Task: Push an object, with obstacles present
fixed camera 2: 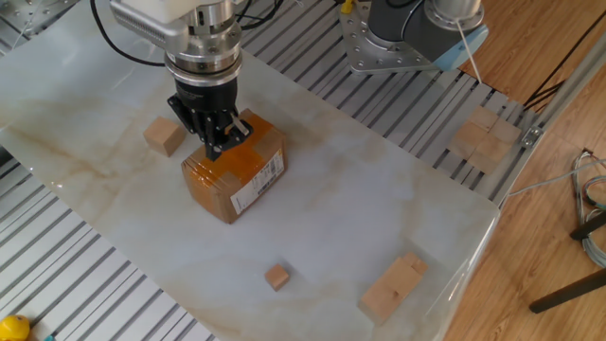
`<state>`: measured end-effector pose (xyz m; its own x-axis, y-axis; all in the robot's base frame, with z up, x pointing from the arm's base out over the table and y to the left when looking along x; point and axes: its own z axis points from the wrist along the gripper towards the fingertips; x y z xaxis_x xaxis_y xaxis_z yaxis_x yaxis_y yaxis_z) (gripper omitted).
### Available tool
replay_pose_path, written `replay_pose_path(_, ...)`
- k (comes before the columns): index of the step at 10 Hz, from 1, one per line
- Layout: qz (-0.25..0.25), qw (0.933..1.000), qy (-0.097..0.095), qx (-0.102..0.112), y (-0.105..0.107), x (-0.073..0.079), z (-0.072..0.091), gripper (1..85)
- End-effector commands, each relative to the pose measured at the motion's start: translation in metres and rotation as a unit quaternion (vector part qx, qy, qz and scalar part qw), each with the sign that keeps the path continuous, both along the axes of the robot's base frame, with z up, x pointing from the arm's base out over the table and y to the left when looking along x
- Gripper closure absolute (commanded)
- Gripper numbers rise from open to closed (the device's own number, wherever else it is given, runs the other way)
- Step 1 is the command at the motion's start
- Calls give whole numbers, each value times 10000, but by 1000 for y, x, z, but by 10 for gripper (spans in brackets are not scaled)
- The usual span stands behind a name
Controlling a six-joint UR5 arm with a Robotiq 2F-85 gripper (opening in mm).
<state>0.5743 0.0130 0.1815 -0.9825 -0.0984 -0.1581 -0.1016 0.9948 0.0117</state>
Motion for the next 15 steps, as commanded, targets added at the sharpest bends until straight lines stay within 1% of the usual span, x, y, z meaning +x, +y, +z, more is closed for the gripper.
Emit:
replay_pose_path(1, 117, 9999, 51, -7, -10, -7, 3, 843)
replay_pose_path(2, 224, 9996, 127, -75, -26, -15, 2, 843)
replay_pose_path(3, 256, 9994, 218, -77, -31, -21, 1, 843)
replay_pose_path(4, 262, 9993, 228, -139, -34, -22, 0, 843)
replay_pose_path(5, 118, 9996, 214, -112, -34, -21, 1, 843)
replay_pose_path(6, -28, 9998, 123, -130, -36, -16, 1, 843)
replay_pose_path(7, -165, 9998, 40, -63, -33, -12, 2, 843)
replay_pose_path(8, -256, 9996, 9, -109, -37, -10, 2, 843)
replay_pose_path(9, -263, 9996, 24, -124, -37, -11, 2, 843)
replay_pose_path(10, -226, 9995, 37, -207, -41, -12, 2, 843)
replay_pose_path(11, -165, 9995, 44, -270, -54, -14, 5, 843)
replay_pose_path(12, -37, 9996, 69, -275, -76, -17, 9, 843)
replay_pose_path(13, 85, 9996, 123, -239, -93, -23, 13, 843)
replay_pose_path(14, 221, 9992, 185, -273, -109, -30, 18, 843)
replay_pose_path(15, 319, 9988, 209, -317, -118, -34, 20, 843)
